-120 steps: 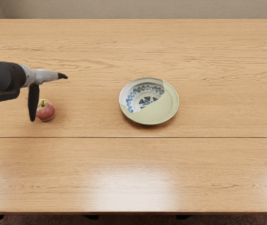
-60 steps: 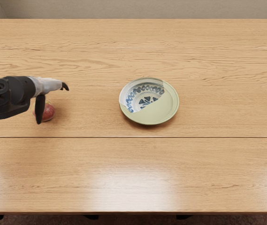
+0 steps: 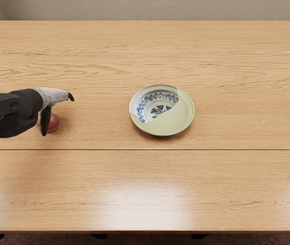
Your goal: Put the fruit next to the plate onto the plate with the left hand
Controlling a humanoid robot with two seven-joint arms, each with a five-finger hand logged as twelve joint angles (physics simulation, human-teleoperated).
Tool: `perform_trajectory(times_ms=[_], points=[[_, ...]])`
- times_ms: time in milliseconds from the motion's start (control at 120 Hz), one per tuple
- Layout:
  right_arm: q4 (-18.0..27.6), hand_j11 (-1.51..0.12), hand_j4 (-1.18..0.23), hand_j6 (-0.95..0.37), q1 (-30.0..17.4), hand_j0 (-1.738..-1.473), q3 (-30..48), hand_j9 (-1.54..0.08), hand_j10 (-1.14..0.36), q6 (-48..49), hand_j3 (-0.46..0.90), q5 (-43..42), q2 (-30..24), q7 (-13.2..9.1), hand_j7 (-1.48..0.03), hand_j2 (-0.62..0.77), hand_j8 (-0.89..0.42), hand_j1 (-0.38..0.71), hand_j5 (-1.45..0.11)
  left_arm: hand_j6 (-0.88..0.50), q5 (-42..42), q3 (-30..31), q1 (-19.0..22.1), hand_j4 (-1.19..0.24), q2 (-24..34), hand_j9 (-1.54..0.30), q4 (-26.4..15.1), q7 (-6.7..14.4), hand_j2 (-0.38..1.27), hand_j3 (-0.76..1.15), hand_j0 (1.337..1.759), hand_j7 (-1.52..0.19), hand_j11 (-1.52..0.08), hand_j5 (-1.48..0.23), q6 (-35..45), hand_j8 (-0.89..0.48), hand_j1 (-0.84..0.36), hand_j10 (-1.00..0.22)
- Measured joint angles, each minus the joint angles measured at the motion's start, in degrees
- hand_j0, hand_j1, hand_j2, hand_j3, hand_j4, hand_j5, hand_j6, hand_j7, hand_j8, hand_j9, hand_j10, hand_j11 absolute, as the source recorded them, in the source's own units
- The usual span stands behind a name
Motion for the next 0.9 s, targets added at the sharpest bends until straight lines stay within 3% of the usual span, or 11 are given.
perform_trajectory(times_ms=[400, 900], points=[[0.00, -0.02, -0.01, -0.01, 0.00, -1.658, -0.01, -0.02, -0.01, 0.00, 0.00, 0.00, 0.00, 0.00, -0.02, 0.00, -0.01, -0.33, -0.02, -0.18, 2.47, 0.05, 2.98, -0.18, -1.99, -0.23, 3.07, 0.00, 0.04, 0.00, 1.658, -0.23, -0.23, -0.23, 1.15, -0.18, 0.14, -0.18], [0.00, -0.02, -0.02, -0.01, 0.00, -1.658, 0.05, -0.02, -0.01, 0.00, 0.00, 0.00, 0.00, 0.01, -0.02, 0.00, -0.01, -0.33, -0.02, -0.34, 2.39, -0.06, 3.78, -0.34, 0.37, -0.43, 0.29, 0.00, 0.07, 0.00, 1.658, -0.43, -0.43, -0.43, 2.66, -0.34, -0.05, -0.34]])
